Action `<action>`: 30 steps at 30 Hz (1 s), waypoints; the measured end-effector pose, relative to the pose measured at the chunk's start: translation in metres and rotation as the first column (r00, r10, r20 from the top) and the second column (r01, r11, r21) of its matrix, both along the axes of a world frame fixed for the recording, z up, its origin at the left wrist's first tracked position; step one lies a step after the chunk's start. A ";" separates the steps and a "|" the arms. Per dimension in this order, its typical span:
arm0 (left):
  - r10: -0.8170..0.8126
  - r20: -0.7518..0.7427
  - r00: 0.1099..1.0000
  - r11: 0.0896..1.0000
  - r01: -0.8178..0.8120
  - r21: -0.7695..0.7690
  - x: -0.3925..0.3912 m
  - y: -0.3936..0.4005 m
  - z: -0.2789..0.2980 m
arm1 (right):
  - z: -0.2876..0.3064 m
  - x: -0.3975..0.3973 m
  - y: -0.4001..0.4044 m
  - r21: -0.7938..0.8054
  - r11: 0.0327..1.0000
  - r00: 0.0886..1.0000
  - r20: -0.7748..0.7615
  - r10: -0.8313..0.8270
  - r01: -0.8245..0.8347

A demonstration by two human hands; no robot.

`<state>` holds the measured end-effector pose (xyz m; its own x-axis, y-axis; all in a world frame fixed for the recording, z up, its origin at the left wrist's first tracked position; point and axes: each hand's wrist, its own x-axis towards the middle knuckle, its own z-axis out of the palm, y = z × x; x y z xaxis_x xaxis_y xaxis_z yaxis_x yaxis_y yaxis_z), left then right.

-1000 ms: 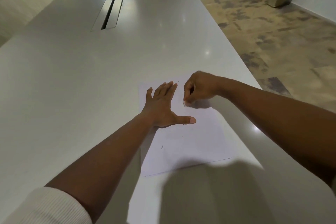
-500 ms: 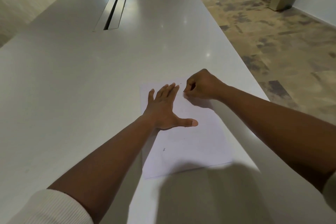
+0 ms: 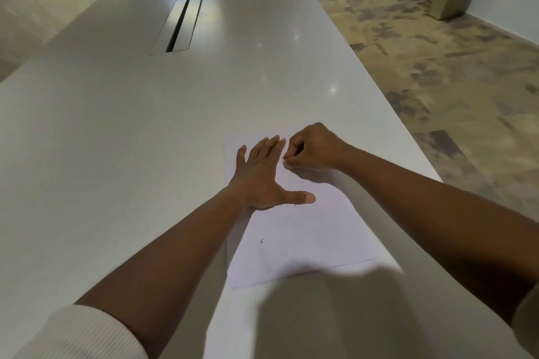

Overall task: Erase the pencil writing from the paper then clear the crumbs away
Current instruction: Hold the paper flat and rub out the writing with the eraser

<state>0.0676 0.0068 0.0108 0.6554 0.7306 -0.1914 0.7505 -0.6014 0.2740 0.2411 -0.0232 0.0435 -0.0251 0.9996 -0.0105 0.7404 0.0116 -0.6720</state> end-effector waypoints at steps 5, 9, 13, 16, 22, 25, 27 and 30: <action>-0.009 -0.006 1.000 0.999 0.008 -0.043 0.001 0.003 0.001 | -0.005 0.004 0.001 -0.050 0.996 0.994 -0.068 -0.081 0.078; -0.017 0.057 0.998 0.995 0.022 -0.095 0.000 0.006 0.005 | -0.004 0.005 0.001 -0.098 0.989 0.988 -0.097 -0.117 0.108; -0.019 0.233 0.972 0.983 0.060 -0.174 -0.002 0.011 0.016 | -0.003 0.006 0.001 -0.133 0.980 0.966 -0.191 -0.173 0.149; 0.044 0.376 0.925 0.979 0.035 -0.199 -0.002 0.016 0.025 | -0.003 0.006 0.001 -0.148 0.975 0.945 -0.256 -0.202 0.168; 0.157 0.415 0.896 0.968 -0.056 -0.246 -0.006 0.025 0.038 | 0.001 0.008 -0.001 -0.170 0.976 0.935 -0.303 -0.182 0.135; 0.185 0.446 0.876 0.962 -0.069 -0.264 -0.009 0.022 0.038 | 0.002 0.008 -0.001 -0.177 0.977 0.956 -0.245 -0.164 0.122; 0.216 0.435 0.874 0.957 -0.100 -0.274 -0.009 0.021 0.037 | 0.003 0.007 0.000 -0.175 0.978 0.969 -0.198 -0.149 0.115; 0.285 0.420 0.861 0.952 -0.202 -0.231 -0.010 0.019 0.035 | 0.004 0.003 0.000 -0.159 0.982 0.981 -0.147 -0.128 0.104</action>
<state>0.0577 0.0256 0.0457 0.5059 0.8604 -0.0610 0.6405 -0.3273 0.6947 0.2440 -0.0232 0.0471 0.0774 0.9831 -0.1657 0.6165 -0.1778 -0.7670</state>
